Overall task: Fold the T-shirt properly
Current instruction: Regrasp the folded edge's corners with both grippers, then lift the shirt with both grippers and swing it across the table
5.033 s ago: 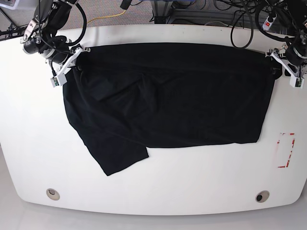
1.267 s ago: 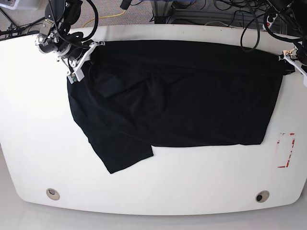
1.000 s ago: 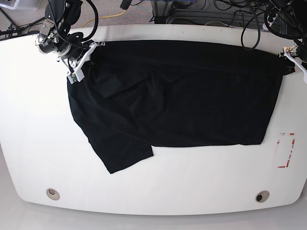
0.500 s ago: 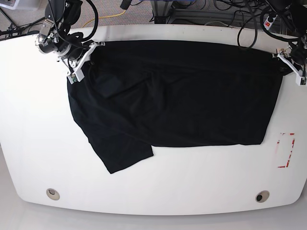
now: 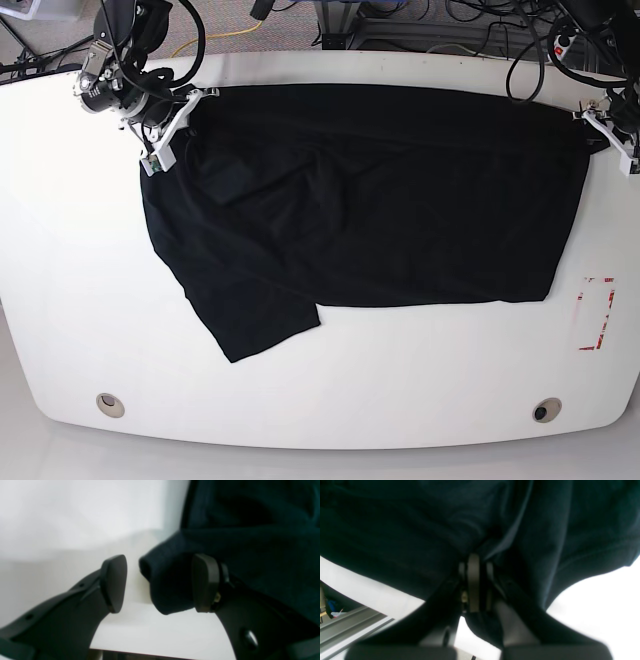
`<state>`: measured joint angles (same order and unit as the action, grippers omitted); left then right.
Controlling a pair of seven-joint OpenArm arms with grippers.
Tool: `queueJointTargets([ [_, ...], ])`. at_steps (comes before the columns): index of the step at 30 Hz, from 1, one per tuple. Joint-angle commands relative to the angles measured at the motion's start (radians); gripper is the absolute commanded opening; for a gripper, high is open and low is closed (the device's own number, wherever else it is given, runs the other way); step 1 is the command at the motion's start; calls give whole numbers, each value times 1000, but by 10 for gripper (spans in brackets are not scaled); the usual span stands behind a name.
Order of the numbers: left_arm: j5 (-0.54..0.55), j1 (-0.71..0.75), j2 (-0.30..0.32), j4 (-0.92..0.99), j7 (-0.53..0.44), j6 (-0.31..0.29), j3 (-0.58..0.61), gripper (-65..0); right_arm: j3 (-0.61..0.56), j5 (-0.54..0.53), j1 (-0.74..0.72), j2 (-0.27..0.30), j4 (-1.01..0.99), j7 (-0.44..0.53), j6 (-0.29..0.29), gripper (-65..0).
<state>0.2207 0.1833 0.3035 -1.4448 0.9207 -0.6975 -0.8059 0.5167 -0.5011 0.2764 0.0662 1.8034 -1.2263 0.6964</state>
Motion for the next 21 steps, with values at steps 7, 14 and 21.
queueJointTargets([
  [7, 9, -18, 26, -9, -21, -1, -2, -479, 3, -17, -7, 7, 19, 16, 2, -650],
  [14, 7, -40, 26, -15, -21, -1, 27, -638, 3, -17, -7, 7, 19, 16, 2, -650],
  [21, 10, -38, 23, -96, -21, -1, 24, -650, 9, -17, -7, 11, 20, 16, 2, -650],
])
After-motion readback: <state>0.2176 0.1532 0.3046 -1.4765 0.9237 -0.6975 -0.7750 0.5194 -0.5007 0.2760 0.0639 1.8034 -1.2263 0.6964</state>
